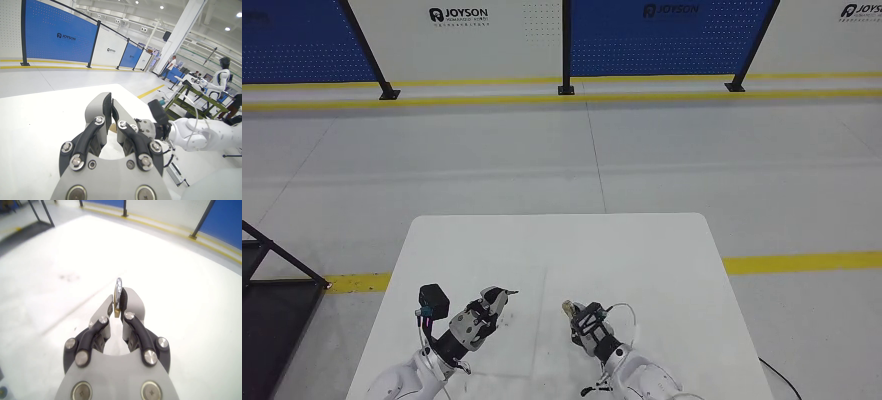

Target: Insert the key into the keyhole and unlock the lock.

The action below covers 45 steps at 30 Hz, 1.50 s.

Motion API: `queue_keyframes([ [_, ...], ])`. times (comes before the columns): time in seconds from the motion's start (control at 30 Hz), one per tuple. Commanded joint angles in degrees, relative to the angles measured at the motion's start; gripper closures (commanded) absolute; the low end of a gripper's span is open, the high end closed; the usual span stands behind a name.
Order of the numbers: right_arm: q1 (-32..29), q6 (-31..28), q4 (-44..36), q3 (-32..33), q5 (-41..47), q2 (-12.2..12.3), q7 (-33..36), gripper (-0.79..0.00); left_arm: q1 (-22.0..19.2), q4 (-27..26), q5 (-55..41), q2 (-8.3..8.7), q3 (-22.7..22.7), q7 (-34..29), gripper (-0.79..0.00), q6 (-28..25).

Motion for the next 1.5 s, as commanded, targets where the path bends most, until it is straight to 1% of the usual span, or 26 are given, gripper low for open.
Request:
queue_keyframes([
  [0.0,-0.74,-5.33,-1.3,2.9,6.65,0.45,-2.38,0.0,-0.44,0.05,-1.33,-0.05,0.38,0.32,0.0,-0.1],
  [0.13,-1.05,-18.77,-1.21,6.82,19.46,1.16,-5.14,0.0,-0.72,0.93,-5.38,-0.06,1.09,2.01,0.0,-3.75],
  [0.23,-0.24,-27.43,0.19,7.51,27.37,1.3,-6.29,0.0,-1.07,1.81,-8.83,-0.08,2.18,3.43,0.0,-8.04],
  [0.33,1.02,-33.12,1.82,7.28,32.45,1.25,-6.9,0.0,-1.68,3.1,-12.07,-0.14,3.65,4.36,0.0,-12.19],
  [0.43,2.17,-38.16,3.04,6.92,35.41,1.22,-7.35,0.0,-2.64,4.82,-14.45,-0.16,5.37,3.95,0.0,-15.87],
  [0.5,2.91,-39.02,3.08,7.39,34.03,1.37,-6.74,0.0,-2.77,5.08,-14.64,-0.15,5.51,3.73,0.0,-16.07],
  [1.0,2.91,-39.02,3.08,7.39,34.03,1.37,-6.74,0.0,-2.77,5.08,-14.64,-0.15,5.51,3.73,0.0,-16.07],
  [1.07,2.63,-39.64,2.68,6.61,36.57,1.23,-6.9,0.0,-3.01,4.92,-15.35,-0.25,5.78,4.23,0.0,-15.13],
  [1.17,2.65,-40.79,2.74,5.83,39.84,0.93,-8.78,0.0,-3.54,5.85,-17.87,-0.66,7.69,6.56,0.0,-15.08],
  [1.3,2.68,-43.28,4.09,3.67,42.95,0.27,-12.19,0.0,-5.03,9.15,-22.94,-1.28,11.09,9.96,0.0,-19.18],
  [1.47,4.14,-48.63,7.3,0.68,48.33,-0.63,-14.21,0.0,-7.61,12.25,-25.33,-2.2,15.9,13.27,0.0,-19.37],
])
